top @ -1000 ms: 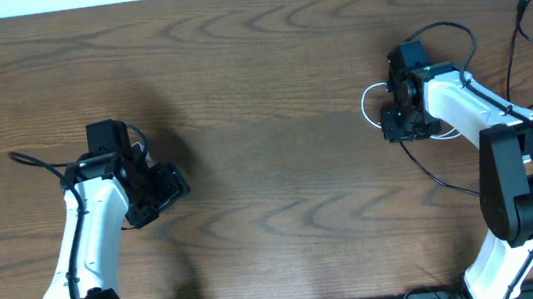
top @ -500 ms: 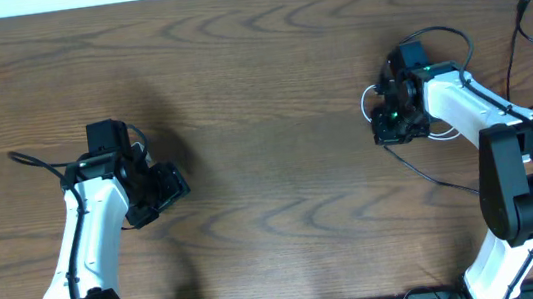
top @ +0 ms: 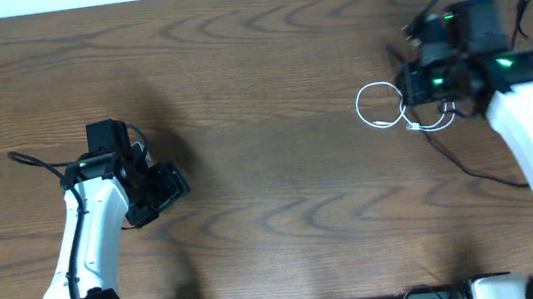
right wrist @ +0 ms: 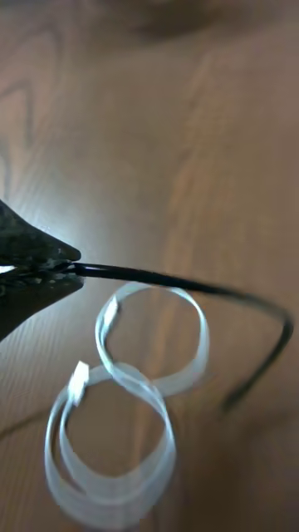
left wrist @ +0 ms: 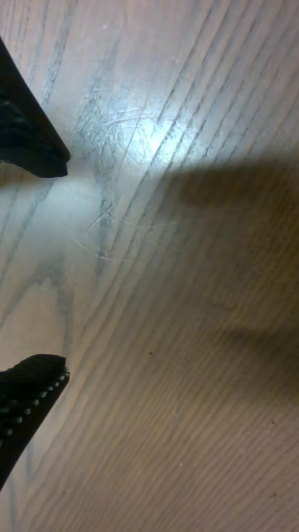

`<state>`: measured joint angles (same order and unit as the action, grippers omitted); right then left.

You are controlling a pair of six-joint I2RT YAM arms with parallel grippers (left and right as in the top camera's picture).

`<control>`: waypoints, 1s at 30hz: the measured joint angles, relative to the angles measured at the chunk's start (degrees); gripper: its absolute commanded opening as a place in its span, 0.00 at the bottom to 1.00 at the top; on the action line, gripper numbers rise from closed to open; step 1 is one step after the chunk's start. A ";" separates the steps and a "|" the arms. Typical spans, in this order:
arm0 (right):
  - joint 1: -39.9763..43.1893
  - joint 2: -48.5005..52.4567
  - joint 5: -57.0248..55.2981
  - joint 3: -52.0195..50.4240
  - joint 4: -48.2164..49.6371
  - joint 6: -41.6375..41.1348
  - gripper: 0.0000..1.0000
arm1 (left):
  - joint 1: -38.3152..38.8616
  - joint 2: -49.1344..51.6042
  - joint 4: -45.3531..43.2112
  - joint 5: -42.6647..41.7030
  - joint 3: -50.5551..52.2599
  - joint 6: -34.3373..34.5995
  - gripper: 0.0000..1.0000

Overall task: Untangle cables
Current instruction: 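Pull the black cable right and drop it at the right edge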

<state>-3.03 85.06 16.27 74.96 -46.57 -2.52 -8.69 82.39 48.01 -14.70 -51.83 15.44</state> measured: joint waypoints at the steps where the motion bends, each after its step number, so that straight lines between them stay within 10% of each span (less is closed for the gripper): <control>1: 0.63 -1.36 -1.55 0.02 -0.04 0.02 0.01 | 0.00 0.00 -0.02 0.00 0.00 0.00 0.74; 23: 29.44 -1.40 -31.17 0.00 10.32 -6.97 0.02 | 0.00 0.00 0.63 0.00 0.00 0.00 0.74; 30: 33.57 4.85 -31.45 0.00 11.98 -7.96 0.49 | 0.00 0.00 1.68 0.00 0.00 0.00 0.74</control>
<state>30.55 89.91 -15.18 74.96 -34.59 -10.48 -8.69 82.39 49.69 -14.70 -51.83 15.44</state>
